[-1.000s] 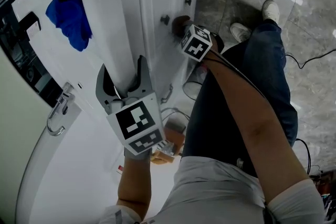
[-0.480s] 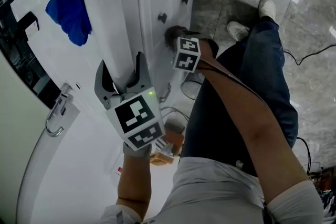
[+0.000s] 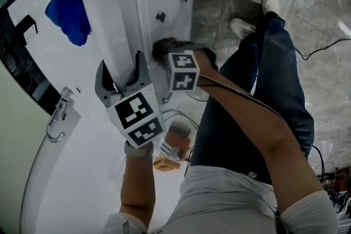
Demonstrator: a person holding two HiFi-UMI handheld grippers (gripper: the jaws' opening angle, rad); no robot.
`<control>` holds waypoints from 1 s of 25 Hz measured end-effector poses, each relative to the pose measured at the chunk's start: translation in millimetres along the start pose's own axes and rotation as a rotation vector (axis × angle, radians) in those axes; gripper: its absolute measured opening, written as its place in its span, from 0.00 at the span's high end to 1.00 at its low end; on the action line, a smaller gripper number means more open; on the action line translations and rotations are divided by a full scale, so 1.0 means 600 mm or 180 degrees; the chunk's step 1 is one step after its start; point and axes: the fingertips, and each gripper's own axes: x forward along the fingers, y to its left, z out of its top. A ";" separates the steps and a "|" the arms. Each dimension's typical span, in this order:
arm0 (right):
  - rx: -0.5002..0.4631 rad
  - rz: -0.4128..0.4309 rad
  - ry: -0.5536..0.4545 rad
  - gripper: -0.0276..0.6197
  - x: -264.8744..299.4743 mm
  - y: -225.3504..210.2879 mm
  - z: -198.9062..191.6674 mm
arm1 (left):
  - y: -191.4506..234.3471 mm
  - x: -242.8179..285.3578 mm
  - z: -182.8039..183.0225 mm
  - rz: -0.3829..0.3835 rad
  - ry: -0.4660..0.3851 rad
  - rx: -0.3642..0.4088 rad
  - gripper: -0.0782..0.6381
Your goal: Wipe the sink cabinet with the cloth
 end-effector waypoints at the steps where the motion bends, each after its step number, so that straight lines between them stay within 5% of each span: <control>1: -0.0005 0.0023 -0.0049 0.86 -0.008 0.005 0.012 | 0.000 0.000 0.000 0.0000 0.0003 0.0001 0.45; 7: 0.0191 0.0042 -0.0397 0.86 -0.052 0.004 0.067 | 0.001 -0.001 -0.001 0.0013 0.0006 0.0004 0.45; 15: 0.0679 -0.0292 -0.0739 0.86 -0.100 -0.089 0.083 | 0.001 -0.001 0.000 0.0025 0.0000 0.0006 0.45; 25: 0.1258 -0.0516 -0.0634 0.86 -0.062 -0.148 0.024 | 0.000 -0.003 0.001 0.0028 0.0001 0.0005 0.45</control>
